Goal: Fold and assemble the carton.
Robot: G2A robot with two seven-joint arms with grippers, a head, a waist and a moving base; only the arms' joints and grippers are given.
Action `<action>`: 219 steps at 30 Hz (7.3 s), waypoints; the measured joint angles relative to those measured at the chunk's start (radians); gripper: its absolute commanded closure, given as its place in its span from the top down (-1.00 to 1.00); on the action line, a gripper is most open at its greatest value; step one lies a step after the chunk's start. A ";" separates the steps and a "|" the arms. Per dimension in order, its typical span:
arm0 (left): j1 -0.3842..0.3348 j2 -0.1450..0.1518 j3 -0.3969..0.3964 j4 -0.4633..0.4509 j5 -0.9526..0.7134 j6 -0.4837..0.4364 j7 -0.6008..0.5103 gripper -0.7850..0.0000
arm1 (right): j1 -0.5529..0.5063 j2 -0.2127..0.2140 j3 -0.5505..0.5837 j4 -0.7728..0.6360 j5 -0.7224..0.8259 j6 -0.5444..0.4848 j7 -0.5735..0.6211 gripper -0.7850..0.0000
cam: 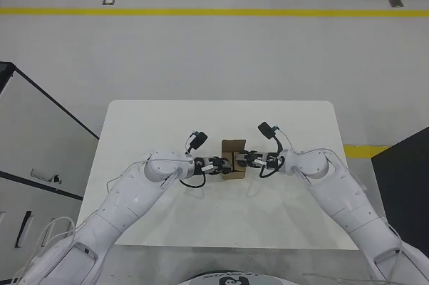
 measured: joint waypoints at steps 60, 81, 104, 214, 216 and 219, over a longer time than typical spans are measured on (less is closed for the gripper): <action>0.024 -0.020 -0.047 -0.026 0.037 0.020 0.056 -1.00 | -0.020 -0.008 0.020 -0.011 -0.014 0.003 0.006 -1.00; 0.040 -0.021 -0.065 -0.032 0.054 0.027 0.049 -1.00 | -0.022 -0.011 0.025 -0.027 -0.019 0.001 0.010 -1.00; 0.054 -0.021 -0.083 -0.057 0.067 0.028 0.037 -1.00 | -0.028 -0.013 0.026 -0.027 -0.026 0.012 0.012 -1.00; 0.030 -0.047 -0.087 -0.007 0.088 0.030 0.012 -1.00 | -0.001 -0.032 0.028 0.013 -0.030 0.010 0.028 -1.00; 0.030 -0.048 -0.087 -0.006 0.089 0.031 0.012 -1.00 | 0.000 -0.032 0.028 0.014 -0.030 0.011 0.028 -1.00; 0.030 -0.048 -0.087 -0.005 0.090 0.031 0.012 -1.00 | 0.001 -0.033 0.027 0.016 -0.031 0.013 0.030 -1.00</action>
